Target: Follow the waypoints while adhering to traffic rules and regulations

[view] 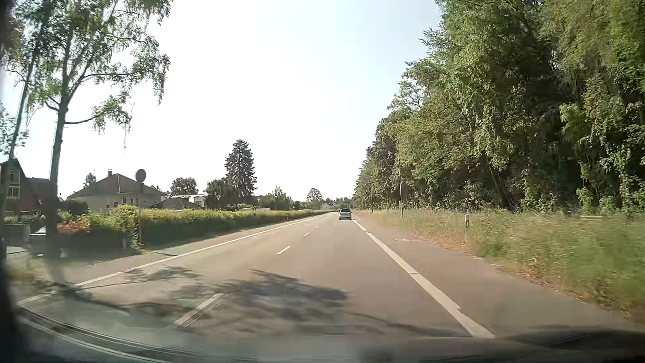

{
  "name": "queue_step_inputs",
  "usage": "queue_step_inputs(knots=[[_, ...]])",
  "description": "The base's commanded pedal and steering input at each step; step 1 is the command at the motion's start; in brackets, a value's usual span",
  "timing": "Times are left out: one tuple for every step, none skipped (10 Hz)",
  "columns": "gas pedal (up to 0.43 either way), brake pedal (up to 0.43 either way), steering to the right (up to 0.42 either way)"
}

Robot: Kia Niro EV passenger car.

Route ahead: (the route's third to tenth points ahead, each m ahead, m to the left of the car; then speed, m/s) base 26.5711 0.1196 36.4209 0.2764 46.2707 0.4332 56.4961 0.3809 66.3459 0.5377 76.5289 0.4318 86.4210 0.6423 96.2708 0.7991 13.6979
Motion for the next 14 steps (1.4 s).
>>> queue_step_inputs(knots=[[0.059,0.03,0.0],[0.059,0.03,0.0],[0.059,0.03,0.0],[0.059,0.03,0.0],[0.059,0.03,0.0],[0.059,0.03,0.0],[0.059,0.03,0.0],[0.059,0.03,0.0],[0.059,0.03,0.0],[0.059,0.03,0.0],[0.059,0.03,0.0],[0.059,0.03,0.0],[0.059,0.03,0.0],[0.059,0.03,0.0]])
